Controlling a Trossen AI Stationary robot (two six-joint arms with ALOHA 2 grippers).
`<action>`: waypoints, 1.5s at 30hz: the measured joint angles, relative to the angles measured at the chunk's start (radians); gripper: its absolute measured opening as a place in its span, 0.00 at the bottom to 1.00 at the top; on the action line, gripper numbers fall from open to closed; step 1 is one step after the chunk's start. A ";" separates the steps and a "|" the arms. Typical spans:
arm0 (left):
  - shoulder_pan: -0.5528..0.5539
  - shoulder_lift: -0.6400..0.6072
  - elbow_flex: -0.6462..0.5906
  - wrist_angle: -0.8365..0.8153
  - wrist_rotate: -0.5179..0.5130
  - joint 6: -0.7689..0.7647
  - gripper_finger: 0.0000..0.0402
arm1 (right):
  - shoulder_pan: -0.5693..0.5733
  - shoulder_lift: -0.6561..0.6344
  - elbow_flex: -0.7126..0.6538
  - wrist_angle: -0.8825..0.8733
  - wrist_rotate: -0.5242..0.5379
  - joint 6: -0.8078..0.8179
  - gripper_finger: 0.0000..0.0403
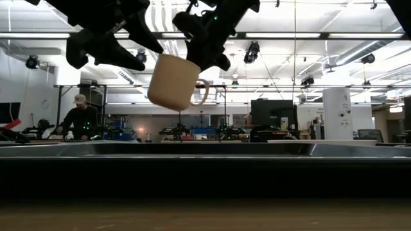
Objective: Set up tray
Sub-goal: Put the orange mug on the black tray
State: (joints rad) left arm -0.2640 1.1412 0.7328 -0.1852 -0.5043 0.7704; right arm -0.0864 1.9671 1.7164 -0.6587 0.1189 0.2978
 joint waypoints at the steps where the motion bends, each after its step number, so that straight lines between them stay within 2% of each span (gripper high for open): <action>1: 0.001 0.000 0.003 0.000 -0.005 0.002 0.65 | 0.000 0.015 0.013 -0.015 -0.001 -0.003 0.02; 8: 0.006 0.002 0.019 -0.050 -0.032 -0.005 0.65 | 0.001 0.110 0.126 -0.074 -0.045 -0.014 0.02; 12: 0.007 0.005 0.015 -0.137 -0.033 -0.066 0.65 | 0.003 0.160 0.229 -0.165 -0.043 -0.033 0.02; 19: 0.010 0.004 0.022 -0.193 -0.064 -0.096 0.65 | 0.022 0.226 0.362 -0.230 -0.042 -0.058 0.02; 30: 0.007 0.003 0.019 -0.229 -0.041 -0.117 0.65 | 0.025 0.263 0.431 -0.278 -0.045 -0.068 0.02; 36: 0.005 0.003 0.021 -0.233 0.047 -0.118 0.65 | 0.026 0.264 0.446 -0.287 -0.047 -0.088 0.02; 45: 0.002 0.003 0.021 -0.208 0.113 -0.094 0.55 | 0.025 0.264 0.449 -0.278 -0.049 -0.092 0.02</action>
State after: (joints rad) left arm -0.2618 1.1442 0.7538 -0.3934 -0.3908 0.6769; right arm -0.0616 2.2314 2.1654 -0.9366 0.0700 0.2062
